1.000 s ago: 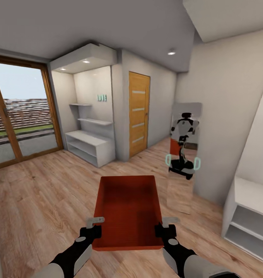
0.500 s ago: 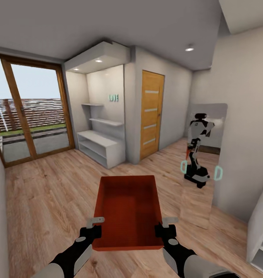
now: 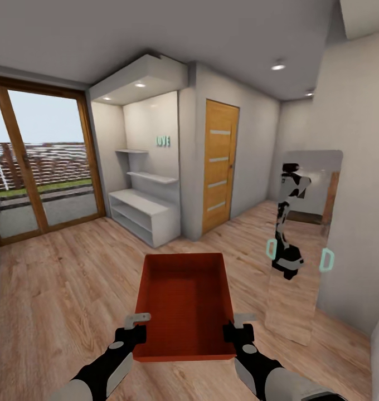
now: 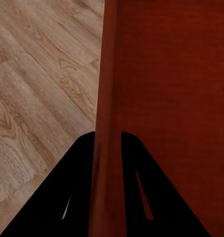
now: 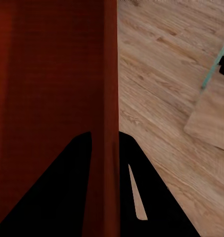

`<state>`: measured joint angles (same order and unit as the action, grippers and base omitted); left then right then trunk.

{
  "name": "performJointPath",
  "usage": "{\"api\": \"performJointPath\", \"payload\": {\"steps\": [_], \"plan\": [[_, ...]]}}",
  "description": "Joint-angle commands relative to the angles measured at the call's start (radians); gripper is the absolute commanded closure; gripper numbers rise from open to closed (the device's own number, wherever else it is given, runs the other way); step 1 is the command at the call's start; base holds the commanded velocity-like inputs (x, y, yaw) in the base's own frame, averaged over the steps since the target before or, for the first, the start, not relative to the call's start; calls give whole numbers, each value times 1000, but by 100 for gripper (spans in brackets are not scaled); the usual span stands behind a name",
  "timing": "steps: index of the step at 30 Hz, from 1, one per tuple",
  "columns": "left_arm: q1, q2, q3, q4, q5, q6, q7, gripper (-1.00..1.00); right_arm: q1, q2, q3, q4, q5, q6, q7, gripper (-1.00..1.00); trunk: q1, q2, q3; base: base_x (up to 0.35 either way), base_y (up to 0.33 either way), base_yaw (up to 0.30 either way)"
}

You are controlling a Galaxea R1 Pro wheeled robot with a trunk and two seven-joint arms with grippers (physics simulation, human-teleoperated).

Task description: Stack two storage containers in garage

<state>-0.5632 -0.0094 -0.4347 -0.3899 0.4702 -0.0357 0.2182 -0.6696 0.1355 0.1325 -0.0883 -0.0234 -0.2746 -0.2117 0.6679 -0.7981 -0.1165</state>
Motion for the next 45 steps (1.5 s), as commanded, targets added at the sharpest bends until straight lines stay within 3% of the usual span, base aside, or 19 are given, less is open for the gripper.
{"api": "performJointPath", "payload": {"steps": [1,11,20,30,45], "plan": [[-1,0,13,0,1,-4,26,100,-1,15,-21,0,10,2,6,100,1,-1,-1,322,0,0],[-1,-2,13,0,1,-4,26,100,-1,15,-21,-1,10,3,3,100,1,-1,-1,323,0,-18],[-1,-1,13,-1,1,-4,26,100,-1,16,-21,-1,10,3,-18,100,1,-1,-1,323,18,-237],[-1,0,13,-1,1,-4,26,100,-1,16,-21,1,10,3,-17,100,1,-1,-1,322,155,-251],[-1,-1,13,-1,1,-4,26,100,-1,16,-21,-1,10,2,-18,100,1,-1,-1,319,183,-16]]}}
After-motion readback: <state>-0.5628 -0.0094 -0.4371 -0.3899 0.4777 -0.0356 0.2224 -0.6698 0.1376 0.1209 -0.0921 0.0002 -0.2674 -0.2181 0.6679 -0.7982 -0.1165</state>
